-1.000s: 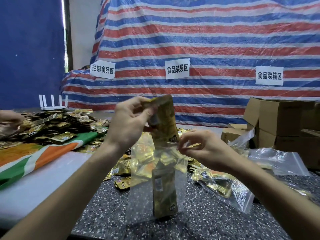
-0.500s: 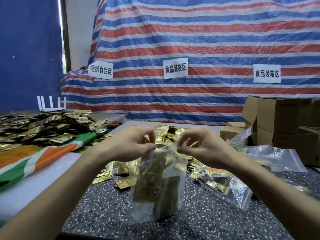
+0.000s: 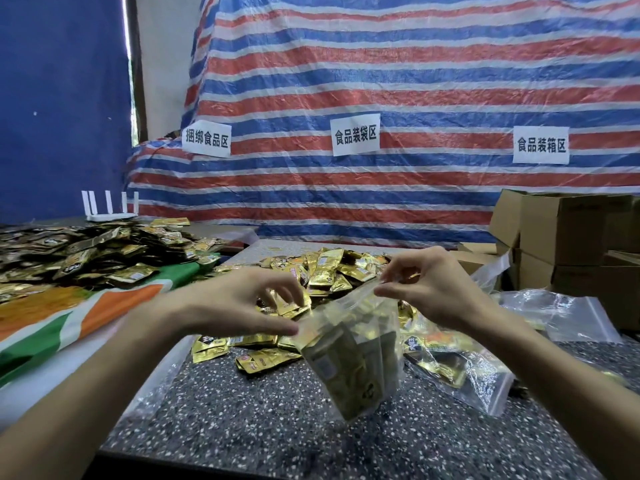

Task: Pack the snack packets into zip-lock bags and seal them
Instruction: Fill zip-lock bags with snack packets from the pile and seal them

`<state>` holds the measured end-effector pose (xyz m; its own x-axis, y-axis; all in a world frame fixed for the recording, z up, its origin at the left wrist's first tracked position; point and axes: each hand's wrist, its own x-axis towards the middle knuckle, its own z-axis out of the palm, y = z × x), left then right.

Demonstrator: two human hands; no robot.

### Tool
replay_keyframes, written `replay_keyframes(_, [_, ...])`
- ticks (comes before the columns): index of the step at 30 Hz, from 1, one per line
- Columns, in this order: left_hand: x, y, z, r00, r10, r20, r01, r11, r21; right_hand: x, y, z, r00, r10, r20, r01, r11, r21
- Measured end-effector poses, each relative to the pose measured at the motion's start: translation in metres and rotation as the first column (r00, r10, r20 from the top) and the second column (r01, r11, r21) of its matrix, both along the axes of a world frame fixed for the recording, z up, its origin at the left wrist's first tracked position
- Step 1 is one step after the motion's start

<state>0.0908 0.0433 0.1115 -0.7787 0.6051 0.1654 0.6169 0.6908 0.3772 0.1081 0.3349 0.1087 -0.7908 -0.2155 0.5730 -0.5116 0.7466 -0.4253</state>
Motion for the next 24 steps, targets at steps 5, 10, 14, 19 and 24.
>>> replay_keyframes(5, [-0.006, 0.025, -0.029, 0.999, -0.008, 0.032, 0.009, 1.000, -0.009, 0.001, 0.000, -0.003, 1.000, -0.014, -0.026, 0.014, 1.000, -0.010])
replay_keyframes(10, [-0.007, 0.025, -0.019, 0.996, 0.051, -0.071, -0.036, 0.978, 0.203, 0.005, 0.011, 0.004, 1.000, -0.025, 0.002, 0.025, 0.999, -0.038])
replay_keyframes(14, [-0.010, 0.026, -0.004, 0.977, 0.124, -0.171, -0.018, 0.856, 0.517, 0.008, 0.023, 0.012, 0.996, -0.024, 0.084, 0.035, 0.991, -0.130])
replay_keyframes(19, [-0.016, 0.033, -0.007, 0.987, 0.157, -0.038, -0.090, 0.728, 0.680, 0.010, 0.033, 0.015, 0.988, -0.032, 0.152, 0.059, 0.983, -0.173])
replay_keyframes(24, [-0.021, 0.031, -0.016, 0.980, 0.111, 0.164, -0.197, 0.629, 0.752, 0.010, 0.036, 0.012, 0.979, -0.027, 0.200, 0.065, 0.980, -0.186])
